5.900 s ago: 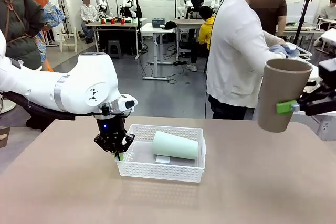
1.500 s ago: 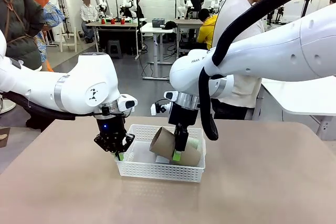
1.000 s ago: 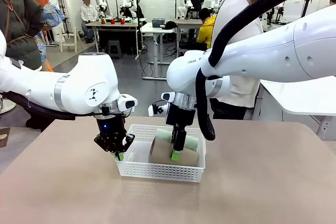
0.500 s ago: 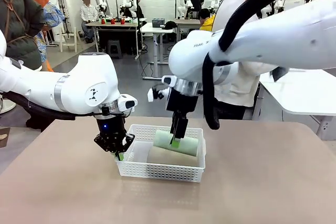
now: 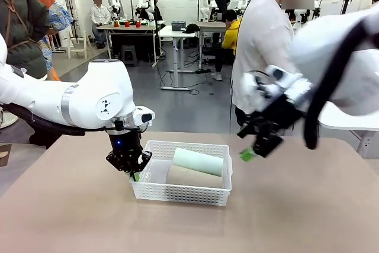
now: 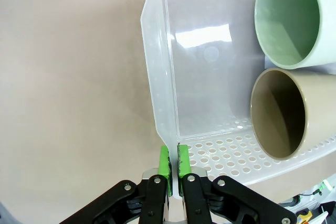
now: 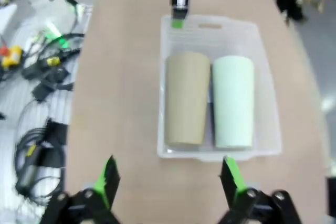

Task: Clean and organize the cups into the basket.
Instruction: Pick up the Reusable plastic cup from the right side of the table and stack it inside the Organizing basket in the center of the table.

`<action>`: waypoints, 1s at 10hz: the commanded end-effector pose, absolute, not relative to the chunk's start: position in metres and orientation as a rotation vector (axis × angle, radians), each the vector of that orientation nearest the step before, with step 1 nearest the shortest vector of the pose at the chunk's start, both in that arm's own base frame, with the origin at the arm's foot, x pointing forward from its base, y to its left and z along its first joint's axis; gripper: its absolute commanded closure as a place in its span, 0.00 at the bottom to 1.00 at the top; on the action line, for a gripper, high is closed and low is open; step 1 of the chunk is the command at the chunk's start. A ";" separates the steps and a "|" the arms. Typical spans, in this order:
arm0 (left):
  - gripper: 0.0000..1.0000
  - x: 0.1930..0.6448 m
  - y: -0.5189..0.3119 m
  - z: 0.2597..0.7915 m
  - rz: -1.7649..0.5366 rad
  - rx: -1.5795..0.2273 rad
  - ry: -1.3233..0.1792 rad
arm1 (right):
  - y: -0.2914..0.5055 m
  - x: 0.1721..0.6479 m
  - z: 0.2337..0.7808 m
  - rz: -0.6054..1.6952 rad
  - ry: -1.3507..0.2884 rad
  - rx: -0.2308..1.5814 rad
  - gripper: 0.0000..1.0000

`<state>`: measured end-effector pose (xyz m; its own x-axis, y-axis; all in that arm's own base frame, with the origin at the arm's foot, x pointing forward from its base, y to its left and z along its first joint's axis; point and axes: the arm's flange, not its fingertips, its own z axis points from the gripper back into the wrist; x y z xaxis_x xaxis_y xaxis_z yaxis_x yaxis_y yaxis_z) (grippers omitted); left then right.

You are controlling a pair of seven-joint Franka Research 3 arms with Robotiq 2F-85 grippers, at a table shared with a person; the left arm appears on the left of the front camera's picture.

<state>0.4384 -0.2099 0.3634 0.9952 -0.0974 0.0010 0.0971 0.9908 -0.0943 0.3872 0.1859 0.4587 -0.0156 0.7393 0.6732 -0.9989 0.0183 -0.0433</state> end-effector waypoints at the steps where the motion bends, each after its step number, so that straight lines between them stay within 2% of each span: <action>1: 0.96 0.438 -0.210 0.363 -0.104 -0.086 0.003 | 0.109 0.374 0.410 1.598 -0.777 0.736 0.00; 4: 0.96 0.438 -0.210 0.363 -0.104 -0.086 0.003 | 0.027 0.367 0.388 1.577 -0.949 0.827 0.00; 6: 0.96 0.438 -0.210 0.363 -0.104 -0.086 0.003 | -0.013 0.370 0.372 1.474 -1.035 0.888 0.00; 10: 0.96 0.438 -0.210 0.363 -0.104 -0.086 0.003 | -0.045 0.373 0.353 1.369 -1.100 0.925 0.00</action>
<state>0.4384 -0.2100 0.3634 0.9952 -0.0976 0.0010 0.0973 0.9908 -0.0942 0.3663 -0.0465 0.3521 -0.0693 0.3016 0.9509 -0.9970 0.0128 -0.0767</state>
